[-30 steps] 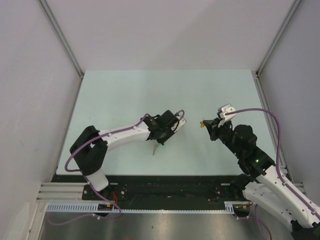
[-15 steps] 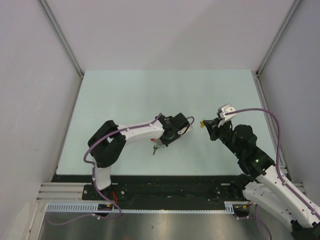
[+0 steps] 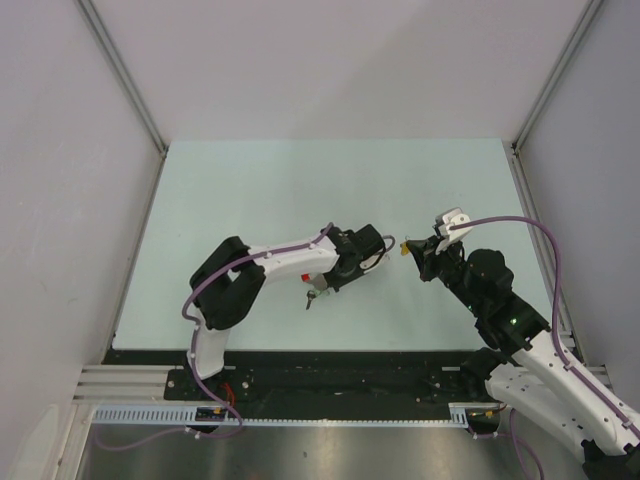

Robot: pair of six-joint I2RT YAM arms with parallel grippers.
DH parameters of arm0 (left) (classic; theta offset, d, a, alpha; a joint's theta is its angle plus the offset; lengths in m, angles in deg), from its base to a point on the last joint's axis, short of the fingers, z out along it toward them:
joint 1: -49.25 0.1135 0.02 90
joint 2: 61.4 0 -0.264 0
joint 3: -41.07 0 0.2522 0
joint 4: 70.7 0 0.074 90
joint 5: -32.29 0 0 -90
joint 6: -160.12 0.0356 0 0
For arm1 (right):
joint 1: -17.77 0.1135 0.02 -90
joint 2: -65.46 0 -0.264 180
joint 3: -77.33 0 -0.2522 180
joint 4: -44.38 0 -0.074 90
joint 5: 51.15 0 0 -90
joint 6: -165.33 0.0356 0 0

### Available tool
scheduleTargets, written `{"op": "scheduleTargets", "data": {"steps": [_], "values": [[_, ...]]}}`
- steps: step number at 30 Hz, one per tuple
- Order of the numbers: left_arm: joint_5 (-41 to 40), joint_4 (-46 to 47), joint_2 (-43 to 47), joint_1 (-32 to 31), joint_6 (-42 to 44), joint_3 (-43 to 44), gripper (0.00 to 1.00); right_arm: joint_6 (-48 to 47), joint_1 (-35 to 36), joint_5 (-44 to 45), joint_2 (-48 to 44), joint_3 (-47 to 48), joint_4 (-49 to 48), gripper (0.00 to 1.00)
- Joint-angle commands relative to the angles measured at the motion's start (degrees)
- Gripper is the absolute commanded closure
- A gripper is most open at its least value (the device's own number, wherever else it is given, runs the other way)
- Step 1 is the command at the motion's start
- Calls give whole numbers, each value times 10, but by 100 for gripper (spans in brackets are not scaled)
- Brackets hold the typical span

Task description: Put the keys on the keyring

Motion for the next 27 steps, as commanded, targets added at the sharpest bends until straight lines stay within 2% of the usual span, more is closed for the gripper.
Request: {"op": "scheduleTargets", "data": {"steps": [1, 7, 21, 23, 27], "values": [[-24, -41, -11, -7, 16, 40, 100, 4, 2, 3, -1, 0, -14, 100], [-61, -78, -14, -12, 28, 65, 100, 4, 2, 6, -2, 0, -15, 100], [-92, -44, -44, -27, 88, 44, 100, 4, 2, 4, 0, -1, -13, 100], [-93, -42, -46, -27, 88, 46, 96, 4, 2, 4, -1, 0, -13, 100], [-107, -39, -33, -27, 80, 51, 82, 4, 2, 3, 0, 0, -13, 100]]}}
